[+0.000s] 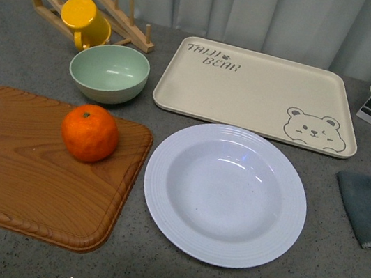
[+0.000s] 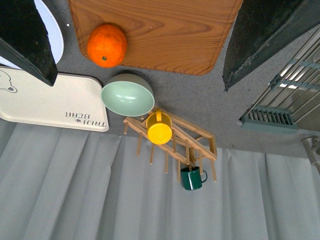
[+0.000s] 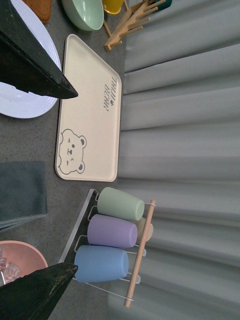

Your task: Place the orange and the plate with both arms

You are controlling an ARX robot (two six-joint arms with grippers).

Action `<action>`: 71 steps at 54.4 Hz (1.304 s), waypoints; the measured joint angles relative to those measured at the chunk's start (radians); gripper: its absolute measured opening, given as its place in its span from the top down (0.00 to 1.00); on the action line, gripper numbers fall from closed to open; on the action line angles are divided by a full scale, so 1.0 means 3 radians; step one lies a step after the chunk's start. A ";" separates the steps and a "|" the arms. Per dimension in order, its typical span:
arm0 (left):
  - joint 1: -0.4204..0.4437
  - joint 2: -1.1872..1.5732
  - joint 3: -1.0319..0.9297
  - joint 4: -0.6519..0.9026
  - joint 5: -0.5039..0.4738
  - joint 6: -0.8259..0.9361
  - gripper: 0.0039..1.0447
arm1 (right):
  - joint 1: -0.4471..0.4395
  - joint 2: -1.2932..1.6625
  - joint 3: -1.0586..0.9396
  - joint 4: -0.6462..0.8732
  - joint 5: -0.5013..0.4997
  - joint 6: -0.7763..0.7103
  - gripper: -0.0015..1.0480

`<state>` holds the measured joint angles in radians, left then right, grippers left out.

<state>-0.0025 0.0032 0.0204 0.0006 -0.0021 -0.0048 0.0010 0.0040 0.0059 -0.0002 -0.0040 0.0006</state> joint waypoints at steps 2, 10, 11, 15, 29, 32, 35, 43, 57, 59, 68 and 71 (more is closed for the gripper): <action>0.0000 -0.0001 0.0000 0.0000 0.0000 0.0000 0.06 | 0.0000 0.0000 0.0000 0.0000 0.0000 0.0000 0.09; 0.0000 0.0000 0.0000 -0.0001 -0.0001 0.0001 0.06 | 0.0000 0.0000 0.0000 0.0000 0.0000 0.0000 0.09; 0.0000 0.0024 0.0009 -0.0041 -0.0029 -0.0022 0.06 | -0.0001 0.0000 0.0000 0.0000 0.0000 0.0000 0.09; 0.0037 0.0312 0.0118 -0.0304 -0.0066 -0.0207 0.06 | 0.0000 0.0000 0.0000 0.0000 0.0000 0.0000 0.09; -0.0127 0.2220 0.0540 0.0964 0.0028 -0.0511 0.06 | 0.0000 0.0000 0.0000 0.0000 0.0006 0.0000 0.09; -0.0253 0.2689 0.0689 0.1189 0.0092 -0.0514 0.06 | -0.0001 0.0000 0.0000 0.0000 0.0006 0.0000 0.09; -0.0357 0.3204 0.0830 0.1448 0.0067 -0.0514 0.06 | -0.0001 0.0000 0.0000 0.0000 0.0005 0.0000 0.09; -0.0490 0.4045 0.1193 0.1634 0.0072 -0.0548 0.06 | -0.0001 0.0000 0.0000 0.0000 0.0008 0.0000 0.09; -0.0899 0.5221 0.1705 0.1857 0.0181 -0.0523 0.06 | 0.0000 0.0000 0.0000 0.0000 0.0008 0.0000 0.09; -0.0923 0.5392 0.1784 0.1884 0.0169 -0.0523 0.06 | -0.0001 0.0000 0.0000 0.0000 0.0006 0.0000 0.09; -0.0923 0.5842 0.1982 0.1896 0.0150 -0.0528 0.06 | 0.0000 0.0000 0.0000 0.0000 0.0006 0.0000 0.09; -0.0916 0.5955 0.2040 0.1878 0.0158 -0.0523 0.06 | -0.0001 0.0000 0.0000 0.0000 0.0006 0.0000 0.09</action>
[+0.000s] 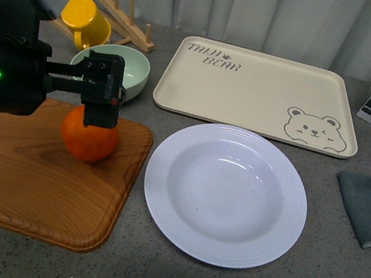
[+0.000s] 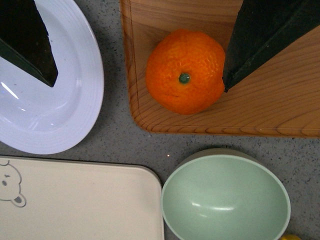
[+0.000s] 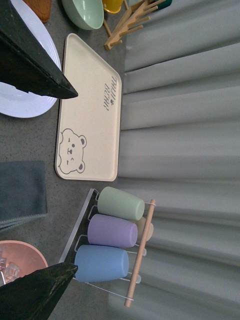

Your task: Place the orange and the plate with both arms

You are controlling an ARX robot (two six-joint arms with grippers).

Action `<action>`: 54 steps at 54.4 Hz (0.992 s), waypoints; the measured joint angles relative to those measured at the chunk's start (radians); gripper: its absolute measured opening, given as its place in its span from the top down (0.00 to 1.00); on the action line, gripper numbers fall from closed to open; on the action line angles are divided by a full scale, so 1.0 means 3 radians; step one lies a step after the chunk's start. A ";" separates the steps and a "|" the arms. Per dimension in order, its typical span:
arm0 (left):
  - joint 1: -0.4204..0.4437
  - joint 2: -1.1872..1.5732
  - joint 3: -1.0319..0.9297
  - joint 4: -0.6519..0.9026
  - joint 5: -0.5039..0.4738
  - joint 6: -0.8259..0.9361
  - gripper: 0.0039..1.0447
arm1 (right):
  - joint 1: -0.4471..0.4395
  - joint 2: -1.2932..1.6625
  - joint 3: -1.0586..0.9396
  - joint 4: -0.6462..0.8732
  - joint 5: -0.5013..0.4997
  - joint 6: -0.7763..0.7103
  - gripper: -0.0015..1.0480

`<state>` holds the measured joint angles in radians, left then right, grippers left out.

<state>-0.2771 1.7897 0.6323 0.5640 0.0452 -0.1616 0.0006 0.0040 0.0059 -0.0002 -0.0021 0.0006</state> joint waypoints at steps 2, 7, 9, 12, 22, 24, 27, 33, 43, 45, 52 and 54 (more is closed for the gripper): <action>0.0009 0.0056 0.0031 -0.0005 -0.0001 0.0001 0.06 | 0.0001 0.0000 0.0000 0.0000 0.0000 0.0000 0.09; 0.0032 0.0164 0.0095 -0.0048 0.0013 0.0001 0.06 | 0.0001 0.0000 0.0000 0.0000 0.0000 0.0000 0.09; 0.0042 0.0193 0.0114 -0.0065 0.0014 0.0003 0.06 | 0.0001 0.0000 0.0000 0.0000 0.0001 0.0000 0.09; 0.0053 0.0239 0.0137 -0.0062 0.0058 0.0010 0.06 | 0.0001 0.0000 0.0000 0.0000 0.0000 0.0000 0.09; 0.0078 0.0409 0.0253 -0.0083 0.0089 0.0008 0.06 | 0.0000 0.0000 0.0000 0.0000 0.0000 0.0000 0.09; 0.0080 0.0427 0.0268 -0.0097 0.0107 0.0000 0.06 | 0.0000 0.0000 0.0000 0.0000 0.0000 0.0000 0.09; 0.0083 0.0453 0.0294 -0.0114 0.0108 -0.0004 0.06 | 0.0001 0.0000 0.0000 0.0000 0.0000 0.0000 0.09; 0.0081 0.0495 0.0308 -0.0098 0.0067 -0.0019 0.06 | 0.0000 0.0000 0.0000 0.0000 0.0000 0.0000 0.09; 0.0092 0.0622 0.0369 -0.0127 0.0015 -0.0028 0.06 | 0.0001 0.0000 0.0000 0.0000 0.0000 0.0000 0.09; 0.0098 0.0642 0.0376 -0.0135 0.0001 -0.0031 0.06 | 0.0001 0.0000 0.0000 0.0000 0.0000 0.0000 0.09; 0.0118 0.0707 0.0409 -0.0159 -0.0001 -0.0070 0.06 | 0.0000 0.0000 0.0000 0.0000 0.0000 0.0000 0.09; 0.0120 0.0718 0.0417 -0.0165 0.0001 -0.0069 0.06 | 0.0000 0.0000 0.0000 0.0000 0.0000 0.0000 0.09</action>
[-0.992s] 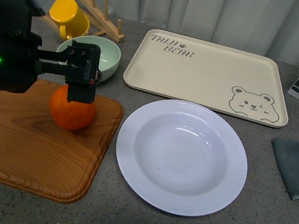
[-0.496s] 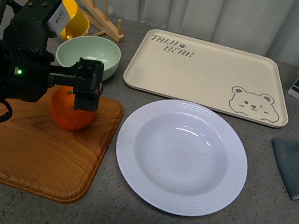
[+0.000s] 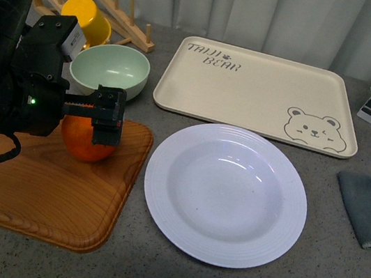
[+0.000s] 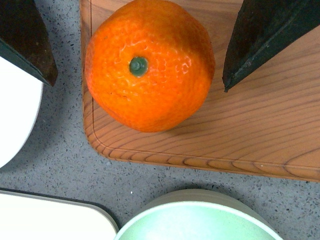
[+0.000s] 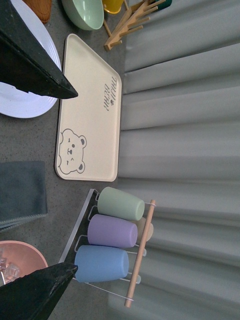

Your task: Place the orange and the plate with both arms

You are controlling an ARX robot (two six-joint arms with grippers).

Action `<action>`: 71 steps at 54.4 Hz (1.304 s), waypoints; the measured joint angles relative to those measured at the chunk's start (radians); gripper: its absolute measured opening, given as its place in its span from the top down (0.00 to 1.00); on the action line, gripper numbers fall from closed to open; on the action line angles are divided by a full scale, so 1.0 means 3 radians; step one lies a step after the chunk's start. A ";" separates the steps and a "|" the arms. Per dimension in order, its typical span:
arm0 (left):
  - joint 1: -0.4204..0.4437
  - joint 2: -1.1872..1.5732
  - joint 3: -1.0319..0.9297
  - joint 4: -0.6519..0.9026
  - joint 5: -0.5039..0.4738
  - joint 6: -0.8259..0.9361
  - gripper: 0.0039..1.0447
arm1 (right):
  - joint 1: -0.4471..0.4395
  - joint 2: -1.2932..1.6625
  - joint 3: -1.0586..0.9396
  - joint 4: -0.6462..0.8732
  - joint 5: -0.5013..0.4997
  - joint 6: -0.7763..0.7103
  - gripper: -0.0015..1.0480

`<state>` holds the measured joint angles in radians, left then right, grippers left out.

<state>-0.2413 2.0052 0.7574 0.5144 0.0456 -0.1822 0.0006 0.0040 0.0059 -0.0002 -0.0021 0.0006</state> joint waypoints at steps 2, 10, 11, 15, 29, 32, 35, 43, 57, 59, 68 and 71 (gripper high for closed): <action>0.0000 0.0015 0.0005 -0.0009 -0.0001 -0.0001 0.06 | 0.0000 0.0000 0.0000 0.0000 0.0000 0.0000 0.09; 0.0004 0.0072 0.0008 -0.0017 0.0000 -0.0015 0.06 | 0.0001 0.0000 0.0000 0.0000 0.0000 0.0000 0.09; 0.0004 0.0078 0.0008 -0.0017 0.0000 -0.0017 0.06 | 0.0000 0.0000 0.0000 0.0000 0.0000 0.0000 0.09; 0.0017 0.0104 0.0018 -0.0027 0.0001 -0.0024 0.10 | 0.0001 0.0000 0.0000 0.0000 0.0000 0.0000 0.09; 0.0041 0.0114 0.0046 -0.0039 0.0029 -0.0062 0.34 | 0.0001 0.0000 0.0000 0.0000 0.0000 0.0000 0.09; 0.0041 0.0114 0.0047 -0.0043 0.0032 -0.0076 0.35 | 0.0001 0.0000 0.0000 0.0000 0.0000 0.0000 0.09; 0.0039 0.0104 0.0056 -0.0065 0.0022 -0.0121 0.36 | 0.0001 0.0000 0.0000 0.0000 0.0000 0.0000 0.09; -0.0094 -0.0051 0.0070 -0.0090 0.0037 -0.0315 0.36 | 0.0000 0.0000 0.0000 0.0000 0.0000 0.0000 0.09; -0.0580 -0.0177 0.0284 -0.0142 0.0017 -0.0579 0.37 | 0.0001 0.0000 0.0000 0.0000 0.0000 0.0000 0.09; -0.0676 -0.0156 0.0312 -0.0149 -0.0004 -0.0615 0.37 | 0.0001 0.0000 0.0000 0.0000 0.0000 0.0000 0.09; -0.1016 0.0000 0.0359 -0.0104 -0.0066 -0.0745 0.37 | 0.0000 0.0000 0.0000 0.0000 0.0000 0.0000 0.09; -0.1100 0.0076 0.0384 -0.0103 -0.0086 -0.0791 0.37 | 0.0000 0.0000 0.0000 0.0000 0.0000 0.0000 0.09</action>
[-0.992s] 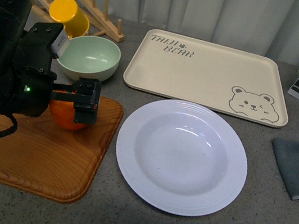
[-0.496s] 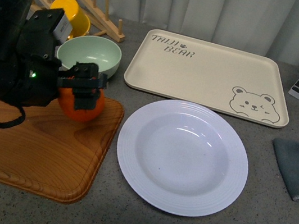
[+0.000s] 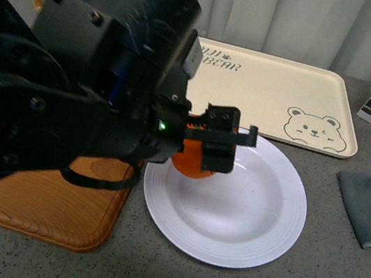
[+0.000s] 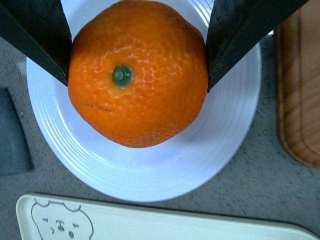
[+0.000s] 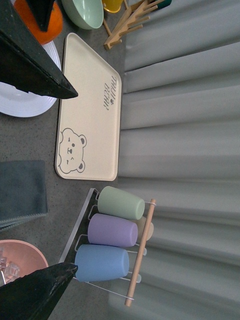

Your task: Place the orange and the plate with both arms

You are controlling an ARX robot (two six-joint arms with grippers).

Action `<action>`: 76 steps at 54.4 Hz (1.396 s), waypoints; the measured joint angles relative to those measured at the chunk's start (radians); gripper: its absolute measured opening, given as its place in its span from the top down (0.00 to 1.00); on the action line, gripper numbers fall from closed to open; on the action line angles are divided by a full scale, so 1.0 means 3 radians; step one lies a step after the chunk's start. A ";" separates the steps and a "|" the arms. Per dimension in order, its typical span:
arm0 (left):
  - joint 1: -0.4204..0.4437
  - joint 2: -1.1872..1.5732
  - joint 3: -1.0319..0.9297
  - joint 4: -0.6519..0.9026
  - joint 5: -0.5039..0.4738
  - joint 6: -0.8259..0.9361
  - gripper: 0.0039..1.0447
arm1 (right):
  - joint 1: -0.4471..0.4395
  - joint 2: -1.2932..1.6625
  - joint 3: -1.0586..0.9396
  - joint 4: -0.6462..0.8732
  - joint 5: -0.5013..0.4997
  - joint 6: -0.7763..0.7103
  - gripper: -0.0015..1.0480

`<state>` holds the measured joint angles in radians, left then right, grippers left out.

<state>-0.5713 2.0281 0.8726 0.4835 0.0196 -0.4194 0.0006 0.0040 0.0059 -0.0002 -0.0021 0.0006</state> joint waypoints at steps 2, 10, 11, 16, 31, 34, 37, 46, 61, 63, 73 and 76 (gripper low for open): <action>-0.0076 0.0079 0.0020 0.0004 -0.0022 -0.0031 0.37 | 0.0001 0.0000 0.0000 0.0000 0.0000 0.0000 0.09; -0.0253 0.0393 0.0100 0.0080 -0.0154 -0.0053 0.37 | 0.0000 0.0000 0.0000 0.0000 0.0000 0.0000 0.09; -0.0263 0.0421 0.0112 0.0071 -0.0160 -0.0048 0.37 | 0.0001 0.0000 0.0000 0.0000 0.0000 0.0000 0.09; -0.0277 0.0451 0.0173 0.0048 -0.0188 -0.0055 0.37 | 0.0001 0.0000 0.0000 0.0000 0.0000 0.0000 0.09; -0.0203 0.0309 0.0065 0.0075 -0.0214 -0.0140 0.05 | 0.0001 0.0000 0.0000 0.0000 0.0000 0.0000 0.09; -0.0175 0.0198 0.0001 0.0100 -0.0252 -0.0165 0.06 | 0.0001 0.0000 0.0000 0.0000 0.0000 0.0000 0.09; -0.0131 0.0015 -0.0086 0.0099 -0.0291 -0.0169 0.06 | 0.0001 0.0000 0.0000 0.0000 0.0000 0.0000 0.09; 0.0029 -0.0646 -0.0415 0.0135 -0.0434 -0.0181 0.06 | 0.0000 0.0000 0.0000 0.0000 0.0000 0.0000 0.09; 0.0692 -0.2396 -0.1633 -0.0169 -0.0554 0.0076 0.06 | 0.0001 0.0000 0.0000 0.0000 0.0000 0.0000 0.09; 0.0846 -0.2696 -0.1827 -0.0347 -0.0546 0.0126 0.06 | 0.0001 0.0000 0.0000 0.0000 0.0001 0.0000 0.09; 0.1261 -0.3843 -0.2378 -0.0987 -0.0498 0.0383 0.06 | 0.0001 0.0000 0.0000 0.0000 0.0000 0.0000 0.09; 0.1269 -0.3965 -0.2385 -0.0993 -0.0483 0.0427 0.06 | 0.0001 0.0000 0.0000 0.0000 -0.0001 0.0000 0.09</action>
<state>-0.1905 0.8387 0.1570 0.1856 -0.1253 -0.2913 0.0010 0.0040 0.0059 -0.0002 -0.0025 0.0006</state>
